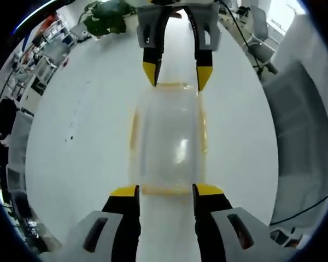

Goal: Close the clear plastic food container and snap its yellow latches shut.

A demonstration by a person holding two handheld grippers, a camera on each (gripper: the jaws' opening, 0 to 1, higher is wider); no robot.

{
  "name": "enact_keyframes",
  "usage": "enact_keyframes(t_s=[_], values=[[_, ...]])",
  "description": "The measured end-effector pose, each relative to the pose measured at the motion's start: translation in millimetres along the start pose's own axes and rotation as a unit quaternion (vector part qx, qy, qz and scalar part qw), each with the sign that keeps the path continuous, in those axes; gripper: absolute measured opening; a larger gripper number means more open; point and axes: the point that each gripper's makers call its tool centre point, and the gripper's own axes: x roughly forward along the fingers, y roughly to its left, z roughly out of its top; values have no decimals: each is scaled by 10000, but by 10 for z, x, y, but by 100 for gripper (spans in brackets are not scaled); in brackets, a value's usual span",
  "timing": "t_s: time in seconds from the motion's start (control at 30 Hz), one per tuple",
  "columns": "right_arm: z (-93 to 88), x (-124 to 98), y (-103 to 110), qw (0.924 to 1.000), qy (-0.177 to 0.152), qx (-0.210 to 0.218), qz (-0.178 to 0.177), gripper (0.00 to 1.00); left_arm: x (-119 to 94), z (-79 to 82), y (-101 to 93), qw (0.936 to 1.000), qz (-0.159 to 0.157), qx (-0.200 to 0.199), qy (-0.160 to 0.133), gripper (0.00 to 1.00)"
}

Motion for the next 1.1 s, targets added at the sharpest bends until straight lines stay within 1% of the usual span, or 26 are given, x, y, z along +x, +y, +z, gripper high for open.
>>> enact_keyframes(t_s=[0.13, 0.23, 0.37, 0.4, 0.47, 0.57, 0.63, 0.77, 0.87, 0.97, 1.1], values=[[65, 22, -3, 9999, -60, -82, 15, 41, 41, 86, -13, 10000, -14, 49, -70, 37], [104, 32, -15, 9999, -99, -48, 41, 41, 62, 144, -12, 9999, -19, 66, -126, 37], [154, 45, -26, 9999, -137, -14, 56, 37, 104, 198, -7, 9998, -39, 41, -187, 37], [181, 48, -31, 9999, -159, -38, 18, 36, 114, 230, -17, 9997, -61, 10, -246, 37], [229, 49, -25, 9997, -204, -117, 12, 37, 141, 276, -30, 9995, -56, 13, -312, 37], [310, 57, -29, 9994, -327, -111, 38, 38, 198, 301, -43, 9995, -68, 86, -295, 36], [335, 69, -45, 9993, -355, -132, 28, 37, 204, 332, -57, 9995, -75, 95, -295, 36], [380, 91, -58, 9989, -454, -98, 53, 37, 211, 407, -44, 9991, -68, 113, -411, 36], [385, 93, -78, 9987, -491, -112, 22, 35, 221, 417, -26, 9990, -52, 106, -434, 36], [389, 86, -93, 9985, -549, -71, 32, 36, 230, 415, -32, 9989, -55, 158, -429, 35], [398, 98, -118, 9982, -594, -52, 27, 36, 254, 417, -45, 9989, -59, 127, -440, 34]])
